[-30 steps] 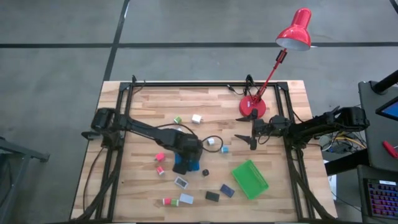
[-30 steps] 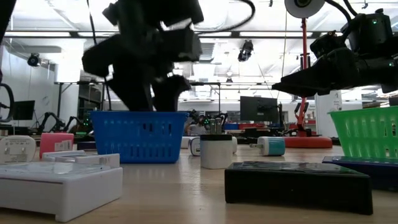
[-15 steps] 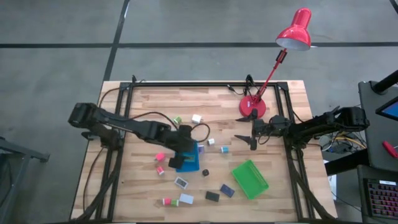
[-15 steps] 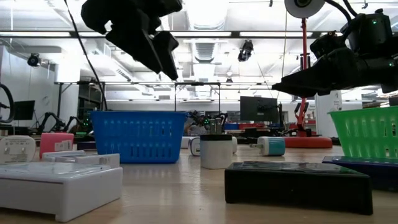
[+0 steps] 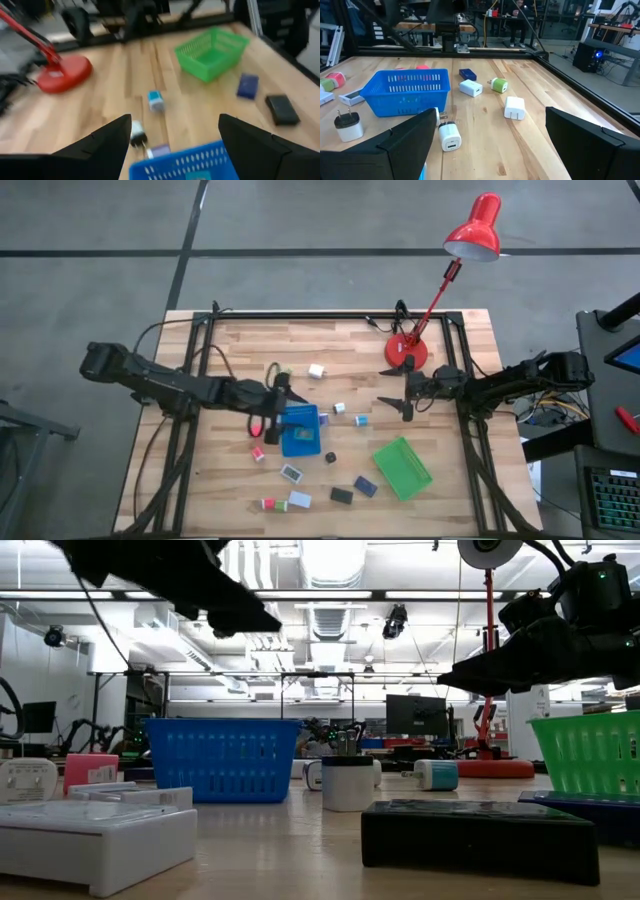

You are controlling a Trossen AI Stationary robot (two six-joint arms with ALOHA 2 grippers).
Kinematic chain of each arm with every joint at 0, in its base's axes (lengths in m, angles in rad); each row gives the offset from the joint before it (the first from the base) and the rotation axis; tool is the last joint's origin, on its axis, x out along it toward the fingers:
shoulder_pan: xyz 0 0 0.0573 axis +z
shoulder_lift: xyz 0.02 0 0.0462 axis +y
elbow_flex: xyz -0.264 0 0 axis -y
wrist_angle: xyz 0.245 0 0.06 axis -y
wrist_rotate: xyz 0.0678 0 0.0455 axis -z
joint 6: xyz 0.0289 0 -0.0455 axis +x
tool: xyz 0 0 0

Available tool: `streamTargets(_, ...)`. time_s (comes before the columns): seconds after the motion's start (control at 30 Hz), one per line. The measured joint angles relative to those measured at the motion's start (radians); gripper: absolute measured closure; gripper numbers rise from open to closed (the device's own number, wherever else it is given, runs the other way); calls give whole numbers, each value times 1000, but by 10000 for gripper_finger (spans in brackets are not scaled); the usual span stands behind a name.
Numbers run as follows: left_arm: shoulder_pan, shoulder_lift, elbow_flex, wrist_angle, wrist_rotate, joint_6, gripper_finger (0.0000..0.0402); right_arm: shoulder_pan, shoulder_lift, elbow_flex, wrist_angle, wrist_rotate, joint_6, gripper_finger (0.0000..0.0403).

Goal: Pick & Place Office items
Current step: Put the blue charger adapter into the green bin

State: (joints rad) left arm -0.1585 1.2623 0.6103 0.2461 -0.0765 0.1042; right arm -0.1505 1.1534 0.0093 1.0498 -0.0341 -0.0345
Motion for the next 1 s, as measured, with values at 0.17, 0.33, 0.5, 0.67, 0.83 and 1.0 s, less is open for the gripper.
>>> streamTargets(0.17, 0, -61, -135, 219, -27, 32, 97, 0, 0, 0, 1, 0, -1, 36)
streamTargets(0.33, 2, -110, -203, 274, -36, 37, 97, 0, 0, 0, 0, 0, 0, 36)
streamTargets(0.5, 2, -152, -221, 276, -52, 52, 97, 0, 0, 0, -4, -3, 9, 36)
streamTargets(0.67, 3, -186, -245, 277, -68, 60, 97, 2, 0, 0, -9, -28, 32, 36)
streamTargets(0.83, 3, -209, -270, 278, -89, 64, 97, 2, 0, 42, -123, -29, 40, 36)
streamTargets(1.0, 3, -228, -282, 274, -107, 75, 97, 25, 0, 138, -276, -29, 19, 36)
